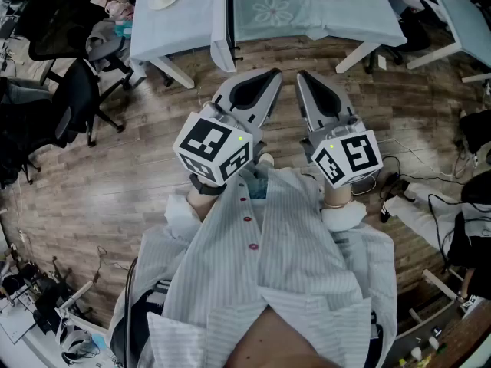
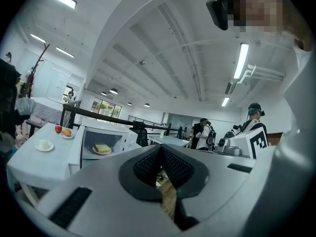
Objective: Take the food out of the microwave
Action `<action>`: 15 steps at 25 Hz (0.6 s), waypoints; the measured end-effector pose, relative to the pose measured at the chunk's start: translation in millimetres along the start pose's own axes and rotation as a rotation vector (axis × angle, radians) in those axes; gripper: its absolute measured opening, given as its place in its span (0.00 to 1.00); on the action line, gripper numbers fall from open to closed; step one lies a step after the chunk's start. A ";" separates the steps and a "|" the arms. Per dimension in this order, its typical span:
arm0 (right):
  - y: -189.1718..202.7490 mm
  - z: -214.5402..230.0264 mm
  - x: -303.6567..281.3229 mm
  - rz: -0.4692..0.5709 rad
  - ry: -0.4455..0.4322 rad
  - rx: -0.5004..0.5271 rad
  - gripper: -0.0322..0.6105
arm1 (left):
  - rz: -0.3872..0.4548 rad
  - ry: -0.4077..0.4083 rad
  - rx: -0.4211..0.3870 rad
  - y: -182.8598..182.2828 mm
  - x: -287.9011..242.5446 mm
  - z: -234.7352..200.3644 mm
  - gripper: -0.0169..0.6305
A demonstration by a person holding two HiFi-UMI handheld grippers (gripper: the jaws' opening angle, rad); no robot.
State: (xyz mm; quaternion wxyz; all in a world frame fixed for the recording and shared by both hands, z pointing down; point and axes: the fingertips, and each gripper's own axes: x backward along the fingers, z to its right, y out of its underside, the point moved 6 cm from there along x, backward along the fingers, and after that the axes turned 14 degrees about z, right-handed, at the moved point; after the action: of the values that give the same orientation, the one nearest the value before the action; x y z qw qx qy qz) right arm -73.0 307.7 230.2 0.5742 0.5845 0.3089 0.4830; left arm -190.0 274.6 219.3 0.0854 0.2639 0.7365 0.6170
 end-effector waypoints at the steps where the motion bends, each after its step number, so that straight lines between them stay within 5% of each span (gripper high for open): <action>1: -0.7 1.1 2.0 0.002 0.001 0.000 0.10 | 0.000 0.000 -0.001 0.4 -0.9 2.0 0.04; 15: 2.2 20.5 23.0 -0.007 0.019 -0.006 0.10 | -0.018 -0.006 -0.005 18.2 -14.8 18.1 0.04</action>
State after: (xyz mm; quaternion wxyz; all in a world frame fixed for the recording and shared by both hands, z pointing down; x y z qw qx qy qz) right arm -46.7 320.7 239.7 0.5747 0.5771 0.3150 0.4873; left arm -164.2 284.8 229.6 0.0939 0.2587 0.7371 0.6173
